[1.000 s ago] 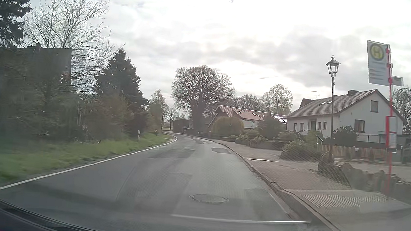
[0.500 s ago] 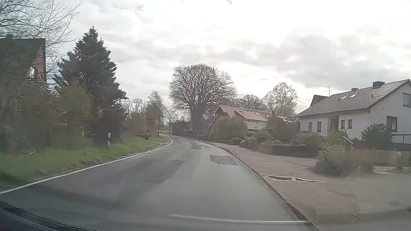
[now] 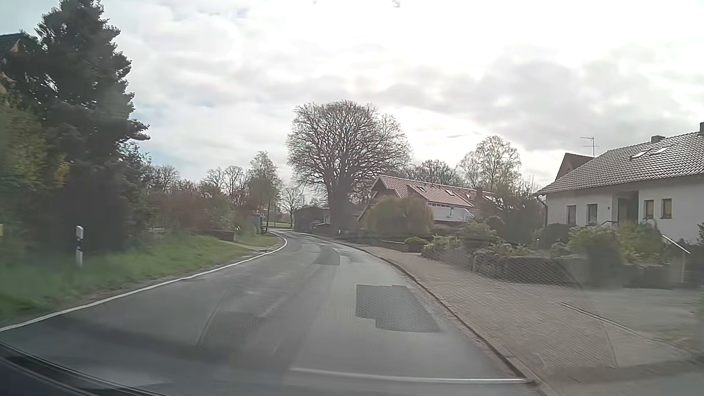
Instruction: Follow the waypoints while adhering to traffic rules and regulations
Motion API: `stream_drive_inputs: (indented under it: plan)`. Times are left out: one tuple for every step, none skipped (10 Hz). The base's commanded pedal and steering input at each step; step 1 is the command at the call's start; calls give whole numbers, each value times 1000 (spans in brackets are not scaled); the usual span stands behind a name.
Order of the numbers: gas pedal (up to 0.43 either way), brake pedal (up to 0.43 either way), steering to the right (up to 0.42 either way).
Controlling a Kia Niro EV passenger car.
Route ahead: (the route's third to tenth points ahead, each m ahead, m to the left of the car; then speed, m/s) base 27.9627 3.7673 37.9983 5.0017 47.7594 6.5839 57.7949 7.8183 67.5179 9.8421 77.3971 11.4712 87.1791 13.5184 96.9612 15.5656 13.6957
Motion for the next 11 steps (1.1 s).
stream_drive_inputs:
  plan:
    - [177,0,-6]
    - [177,0,-10]
    - [177,0,-14]
    - [177,0,-17]
    - [177,0,-17]
    - [177,0,-17]
    - [169,0,-17]
    - [169,0,-21]
    - [169,0,-24]
    - [169,0,-26]
    - [177,0,-25]
